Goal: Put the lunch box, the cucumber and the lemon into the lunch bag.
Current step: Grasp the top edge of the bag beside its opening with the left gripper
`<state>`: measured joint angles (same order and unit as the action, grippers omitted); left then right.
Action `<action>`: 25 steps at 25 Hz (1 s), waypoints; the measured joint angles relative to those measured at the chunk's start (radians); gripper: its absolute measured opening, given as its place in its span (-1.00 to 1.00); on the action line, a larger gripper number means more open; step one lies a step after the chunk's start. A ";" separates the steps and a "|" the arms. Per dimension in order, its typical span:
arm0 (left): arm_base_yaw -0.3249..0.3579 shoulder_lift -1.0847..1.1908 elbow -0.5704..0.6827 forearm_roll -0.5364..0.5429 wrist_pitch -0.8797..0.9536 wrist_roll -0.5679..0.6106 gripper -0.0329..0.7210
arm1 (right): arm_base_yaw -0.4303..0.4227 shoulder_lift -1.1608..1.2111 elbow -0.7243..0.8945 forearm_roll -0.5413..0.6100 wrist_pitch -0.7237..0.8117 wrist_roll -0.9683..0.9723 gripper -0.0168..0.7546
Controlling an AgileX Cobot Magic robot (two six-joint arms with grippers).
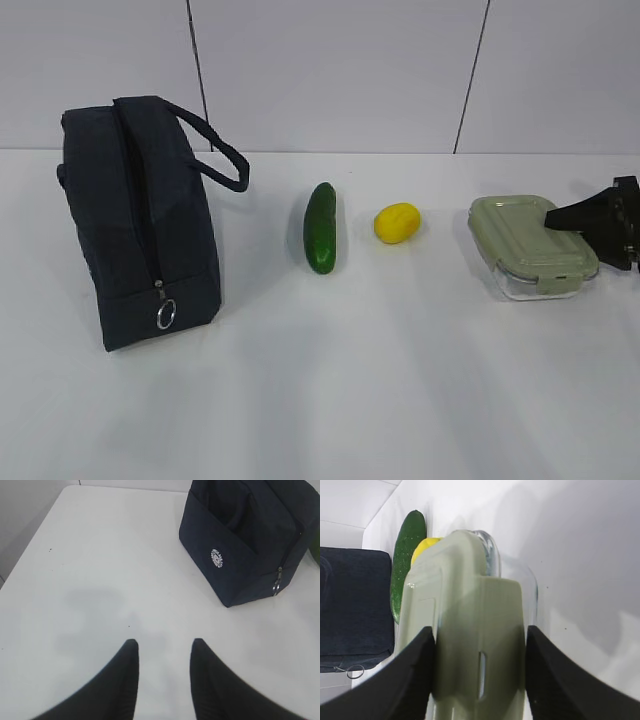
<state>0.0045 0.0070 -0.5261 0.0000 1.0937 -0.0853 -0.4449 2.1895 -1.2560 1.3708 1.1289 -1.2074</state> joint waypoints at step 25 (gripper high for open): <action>0.000 0.000 0.000 0.000 0.000 0.000 -0.28 | 0.000 -0.224 0.000 -0.015 0.010 0.156 0.10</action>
<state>0.0045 0.0070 -0.5261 0.0000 1.0937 -0.0853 -0.4449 1.9657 -1.2560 1.3563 1.1391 -1.0515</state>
